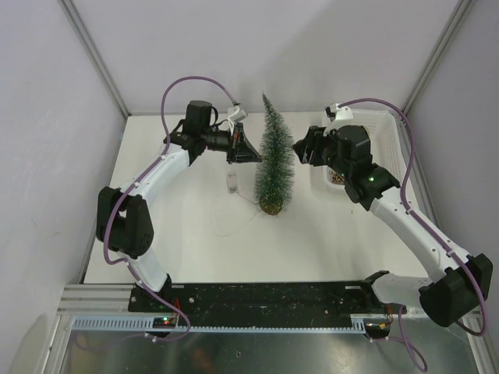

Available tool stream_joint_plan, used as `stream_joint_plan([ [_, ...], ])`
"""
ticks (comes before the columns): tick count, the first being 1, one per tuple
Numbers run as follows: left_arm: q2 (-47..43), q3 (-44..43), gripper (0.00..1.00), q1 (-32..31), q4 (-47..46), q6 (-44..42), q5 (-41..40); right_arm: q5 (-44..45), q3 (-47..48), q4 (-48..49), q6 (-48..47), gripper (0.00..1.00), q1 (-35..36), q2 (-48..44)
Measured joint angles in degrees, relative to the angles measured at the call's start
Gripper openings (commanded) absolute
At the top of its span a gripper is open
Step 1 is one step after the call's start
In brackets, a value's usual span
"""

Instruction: Decorate the small christmas tree

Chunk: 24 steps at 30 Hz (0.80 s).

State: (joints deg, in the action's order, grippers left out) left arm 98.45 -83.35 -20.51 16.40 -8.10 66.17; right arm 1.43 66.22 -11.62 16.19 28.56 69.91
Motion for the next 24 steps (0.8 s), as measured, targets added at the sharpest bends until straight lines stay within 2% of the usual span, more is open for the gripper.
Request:
stream_joint_plan([
  [11, 0.0, 0.0, 0.0, 0.0, 0.0, 0.0, 0.0, -1.6, -0.7, 0.0, 0.8, 0.65, -1.0, -1.2],
  [24, 0.0, 0.0, 0.0, 0.0, 0.0, 0.0, 0.0, -2.3, -0.7, 0.0, 0.9, 0.65, -2.0, -1.6],
])
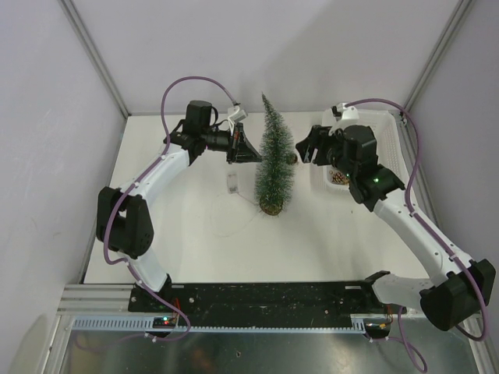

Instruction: Decorate the small christmas tree

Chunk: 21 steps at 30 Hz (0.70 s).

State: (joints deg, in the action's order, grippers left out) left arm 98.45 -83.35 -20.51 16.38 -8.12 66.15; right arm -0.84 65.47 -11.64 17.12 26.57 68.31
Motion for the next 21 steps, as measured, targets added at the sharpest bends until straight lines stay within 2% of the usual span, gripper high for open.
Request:
stream_joint_plan([
  [6, 0.0, 0.0, 0.0, 0.0, 0.0, 0.0, 0.0, 5.2, 0.0, -0.3, 1.2, 0.62, -3.5, -0.1],
  [9, 0.0, 0.0, 0.0, 0.0, 0.0, 0.1, 0.0, 9.6, 0.9, -1.9, 3.2, 0.6, -8.7, 1.9],
  [14, 0.0, 0.0, 0.01, 0.0, 0.0, 0.1, -0.3, 16.1, 6.5, -6.1, 6.2, 0.59, -17.5, 14.0],
  [21, -0.2, 0.0, 0.0, 0.0, 0.0, 0.1, -0.6, 21.6, 10.3, -12.9, 7.8, 0.61, -21.9, 29.9],
])
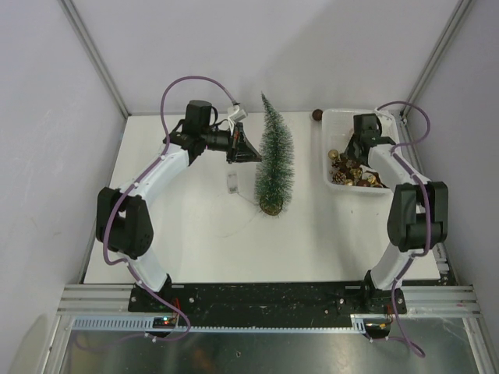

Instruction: Decorate the small christmas tree

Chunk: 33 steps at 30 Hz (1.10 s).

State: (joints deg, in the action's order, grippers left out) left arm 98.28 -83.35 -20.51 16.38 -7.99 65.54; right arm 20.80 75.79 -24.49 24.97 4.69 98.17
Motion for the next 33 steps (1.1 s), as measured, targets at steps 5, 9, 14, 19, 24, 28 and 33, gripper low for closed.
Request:
stream_joint_plan([
  [5, -0.2, 0.0, 0.0, 0.0, 0.0, 0.0, 0.0, 1.8, 3.7, -3.1, 0.4, 0.61, -2.1, 6.2],
  [9, -0.2, 0.0, 0.0, 0.0, 0.0, 0.0, 0.0, 2.4, 6.8, -4.2, 0.5, 0.59, -3.2, 10.1],
  [14, -0.2, 0.0, 0.0, 0.0, 0.0, 0.0, 0.0, 1.6, 8.3, -4.6, 0.6, 0.36, -3.4, 13.8],
  [19, -0.2, 0.2, 0.0, 0.0, 0.0, 0.0, 0.0, -0.1, 8.3, -4.9, 1.2, 0.05, -3.5, 15.1],
  [24, -0.8, 1.0, 0.0, 0.0, 0.0, 0.0, 0.0, -1.2, 7.9, -4.4, 2.0, 0.0, -3.7, 13.1],
  [28, -0.9, 1.2, 0.0, 0.1, 0.0, 0.0, 0.0, -2.7, 6.3, -4.5, 2.0, 0.0, -2.8, 5.6],
  [33, -1.4, 1.9, 0.0, 0.1, -0.1, 0.0, 0.0, -4.7, 5.6, -4.3, 1.6, 0.0, 2.3, -8.9],
])
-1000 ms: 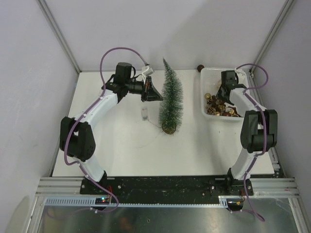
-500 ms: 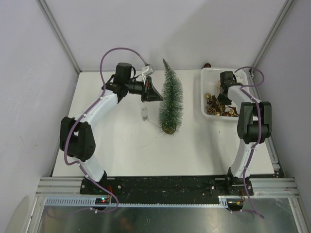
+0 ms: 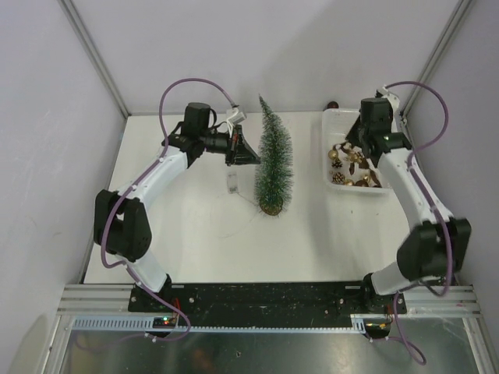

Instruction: Decorate the small christmas tree

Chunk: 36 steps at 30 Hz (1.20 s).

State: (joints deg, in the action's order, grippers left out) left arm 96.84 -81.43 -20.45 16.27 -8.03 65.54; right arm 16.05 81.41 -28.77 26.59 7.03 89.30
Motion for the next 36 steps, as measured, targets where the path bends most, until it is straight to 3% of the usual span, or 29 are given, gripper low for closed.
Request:
stream_joint_plan([
  [6, -0.5, 0.0, 0.0, 0.0, -0.2, 0.0, 0.0, -5.2, -0.2, 0.4, -1.5, 0.0, 10.0, -14.7],
  [13, -1.0, 0.1, 0.0, 0.0, -0.3, 0.1, 0.0, -9.1, -0.3, 0.4, -2.2, 0.0, 19.9, -22.8],
  [19, -1.1, 0.1, 0.0, 0.0, -0.3, 0.2, 0.0, -12.6, 1.4, 0.8, -2.2, 0.0, 24.3, -22.7],
  [28, -1.2, 0.1, 0.0, 0.0, -0.3, 0.5, 0.0, -17.0, 12.1, 5.0, -4.4, 0.0, 33.9, -17.2],
  [36, -1.2, 0.1, 0.0, 0.0, -0.3, 0.5, 0.0, -15.2, 12.1, 8.3, -6.3, 0.0, 34.6, -12.7],
])
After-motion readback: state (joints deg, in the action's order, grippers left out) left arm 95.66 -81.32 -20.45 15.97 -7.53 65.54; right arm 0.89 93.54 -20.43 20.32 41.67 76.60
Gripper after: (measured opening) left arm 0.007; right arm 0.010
